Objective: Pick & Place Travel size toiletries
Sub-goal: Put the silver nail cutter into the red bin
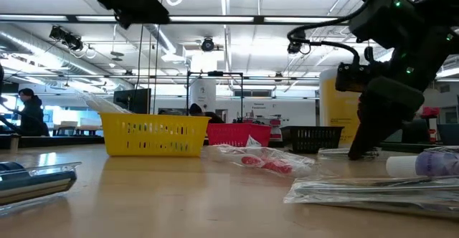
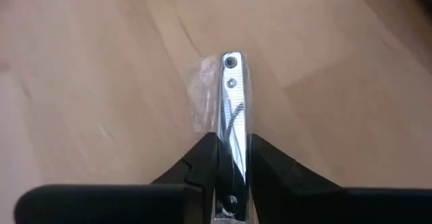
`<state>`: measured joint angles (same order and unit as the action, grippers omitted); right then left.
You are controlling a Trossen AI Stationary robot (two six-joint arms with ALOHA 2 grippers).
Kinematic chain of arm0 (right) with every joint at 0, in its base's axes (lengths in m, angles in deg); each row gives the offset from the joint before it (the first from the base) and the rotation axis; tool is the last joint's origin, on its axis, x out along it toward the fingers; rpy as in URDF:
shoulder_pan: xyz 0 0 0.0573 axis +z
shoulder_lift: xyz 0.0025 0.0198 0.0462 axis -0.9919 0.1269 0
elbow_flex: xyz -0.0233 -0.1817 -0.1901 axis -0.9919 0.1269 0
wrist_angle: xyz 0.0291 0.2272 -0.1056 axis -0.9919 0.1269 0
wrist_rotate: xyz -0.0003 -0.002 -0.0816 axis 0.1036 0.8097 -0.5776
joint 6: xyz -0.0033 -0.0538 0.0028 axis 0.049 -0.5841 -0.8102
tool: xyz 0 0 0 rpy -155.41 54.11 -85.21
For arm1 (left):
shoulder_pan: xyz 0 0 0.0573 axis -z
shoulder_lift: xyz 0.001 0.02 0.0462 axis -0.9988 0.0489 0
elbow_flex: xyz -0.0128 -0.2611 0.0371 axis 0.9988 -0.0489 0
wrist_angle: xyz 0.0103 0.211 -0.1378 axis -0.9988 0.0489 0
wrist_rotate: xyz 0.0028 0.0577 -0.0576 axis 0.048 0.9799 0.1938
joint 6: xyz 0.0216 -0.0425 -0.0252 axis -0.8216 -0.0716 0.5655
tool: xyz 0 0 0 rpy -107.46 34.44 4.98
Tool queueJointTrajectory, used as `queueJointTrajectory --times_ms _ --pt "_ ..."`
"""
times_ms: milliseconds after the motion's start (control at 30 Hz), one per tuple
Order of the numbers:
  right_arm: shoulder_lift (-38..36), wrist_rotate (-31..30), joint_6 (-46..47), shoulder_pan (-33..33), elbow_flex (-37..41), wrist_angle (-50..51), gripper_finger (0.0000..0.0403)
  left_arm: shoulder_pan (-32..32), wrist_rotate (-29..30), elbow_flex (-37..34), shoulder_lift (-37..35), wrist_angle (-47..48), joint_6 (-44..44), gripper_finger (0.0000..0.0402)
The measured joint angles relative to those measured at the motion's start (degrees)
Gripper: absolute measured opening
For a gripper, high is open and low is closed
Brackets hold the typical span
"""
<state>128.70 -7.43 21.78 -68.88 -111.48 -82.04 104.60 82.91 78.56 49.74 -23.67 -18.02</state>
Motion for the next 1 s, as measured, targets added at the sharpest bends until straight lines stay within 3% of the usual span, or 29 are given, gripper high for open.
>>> queueJointTrajectory --times_ms 100,200,333,400,533,767,1000 --pt "0.30 1.48 -0.79 -0.47 0.15 -6.32 0.0074 0.00 3.74 -0.02 -5.17 3.72 -0.24 0.0105" --pt "0.55 -0.10 -3.71 -1.89 -0.01 -18.80 0.0074 -0.04 7.38 -0.06 -8.81 6.05 -0.38 0.0105" --pt "2.44 0.31 -13.56 -4.07 -0.07 -36.84 0.0074 -0.07 9.71 -0.08 -10.82 6.45 -0.41 0.0105" --pt "3.27 -0.39 -17.40 -5.72 -1.19 -41.13 0.0074 -0.07 9.85 -0.07 -10.86 5.83 -0.42 0.0105" --pt "4.93 -2.24 -22.41 -10.94 -7.18 -40.50 0.0074 -0.07 9.94 -0.07 -9.97 6.20 -0.04 0.0105" --pt "9.28 -2.08 -25.44 -20.17 -19.64 -26.02 0.0075 -0.22 9.90 -0.11 -9.58 6.25 0.10 0.0105" --pt "18.40 4.10 -25.20 -27.48 -24.91 -24.59 0.0075 -0.26 10.04 -0.11 -9.05 6.02 0.14 0.0105"
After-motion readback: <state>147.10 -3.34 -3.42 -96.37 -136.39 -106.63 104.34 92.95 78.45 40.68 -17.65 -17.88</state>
